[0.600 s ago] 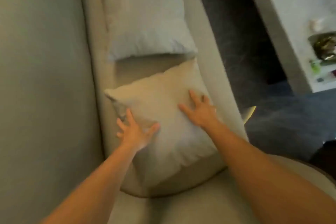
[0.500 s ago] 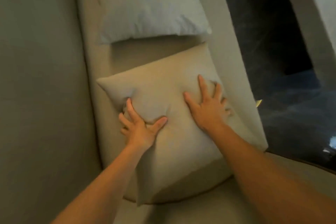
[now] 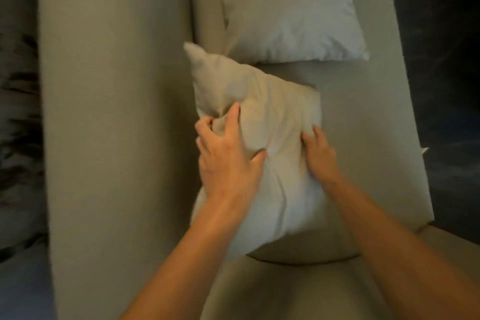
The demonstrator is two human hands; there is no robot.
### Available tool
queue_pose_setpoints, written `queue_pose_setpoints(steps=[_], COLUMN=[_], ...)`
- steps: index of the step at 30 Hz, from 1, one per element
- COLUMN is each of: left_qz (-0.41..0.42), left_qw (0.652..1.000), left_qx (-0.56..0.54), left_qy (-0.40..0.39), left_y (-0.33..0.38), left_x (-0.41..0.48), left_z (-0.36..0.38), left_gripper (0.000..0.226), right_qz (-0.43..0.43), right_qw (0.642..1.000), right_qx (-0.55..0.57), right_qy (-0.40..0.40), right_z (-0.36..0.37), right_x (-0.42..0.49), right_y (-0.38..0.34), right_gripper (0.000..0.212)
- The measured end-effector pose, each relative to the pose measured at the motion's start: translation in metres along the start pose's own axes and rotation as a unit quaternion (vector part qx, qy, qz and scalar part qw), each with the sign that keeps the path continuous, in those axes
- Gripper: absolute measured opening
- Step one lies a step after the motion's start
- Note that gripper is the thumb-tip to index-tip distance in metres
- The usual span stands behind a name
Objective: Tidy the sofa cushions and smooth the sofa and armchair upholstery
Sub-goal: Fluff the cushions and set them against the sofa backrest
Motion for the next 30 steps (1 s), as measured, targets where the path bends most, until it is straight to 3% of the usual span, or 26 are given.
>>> queue_pose_setpoints(steps=[2, 5, 7, 11, 13, 15, 17, 19, 22, 24, 26, 30], left_qz=[0.038, 0.0, 0.003, -0.011, 0.003, 0.033, 0.064, 0.063, -0.023, -0.091, -0.094, -0.077], left_qw=[0.996, 0.996, 0.994, 0.963, 0.955, 0.961, 0.969, 0.981, 0.983, 0.981, 0.978, 0.985], left_qx=[0.069, 0.082, 0.107, 0.262, 0.295, 0.273, 0.237, 0.162, 0.08, 0.013, -0.039, -0.055], left_qy=[0.046, 0.02, -0.005, -0.058, -0.026, -0.004, -0.027, -0.091, -0.165, -0.172, -0.18, -0.148], left_y=[-0.012, -0.048, -0.044, -0.017, 0.008, 0.049, 0.095, 0.122, 0.111, 0.088, 0.077, 0.066], left_x=[0.004, 0.011, 0.019, 0.038, 0.063, 0.103, 0.155, 0.21, 0.289, 0.324, 0.344, 0.369], left_z=[-0.047, -0.072, -0.061, -0.045, -0.057, -0.057, -0.03, 0.011, 0.075, 0.102, 0.13, 0.161], left_gripper=[0.096, 0.093, 0.093, 0.09, 0.067, 0.049, 0.046, 0.057, 0.093, 0.117, 0.134, 0.141], right_qz=[-0.02, -0.023, -0.007, -0.039, -0.043, -0.076, -0.12, -0.145, -0.127, -0.129, -0.14, -0.165], right_qw=[0.998, 0.988, 0.985, 0.981, 0.988, 0.996, 0.984, 0.973, 0.976, 0.974, 0.973, 0.969], right_qx=[0.038, 0.107, 0.133, 0.075, 0.063, 0.042, 0.021, 0.0, -0.112, -0.158, -0.157, -0.127], right_qy=[-0.042, -0.108, -0.111, -0.172, -0.131, -0.002, 0.131, 0.178, 0.139, 0.096, 0.094, 0.13], right_z=[0.055, 0.126, 0.138, 0.115, 0.074, 0.011, -0.051, -0.087, -0.095, -0.08, -0.066, -0.059], right_x=[-0.022, -0.04, -0.029, -0.002, 0.023, 0.059, 0.092, 0.124, 0.186, 0.223, 0.248, 0.274], right_y=[-0.028, -0.061, -0.068, -0.071, -0.082, -0.11, -0.147, -0.182, -0.204, -0.197, -0.178, -0.166], right_gripper=[0.054, 0.052, 0.051, 0.049, 0.047, 0.044, 0.046, 0.058, 0.075, 0.077, 0.076, 0.07])
Point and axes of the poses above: each hand's wrist, its own x-axis towards the middle knuckle, its own z-axis out of the palm, y = z × x, the point moved 9 cm from there along x, towards the middle knuckle, and after that the axes turned 5 degrees about x, right-handed, at the moved point
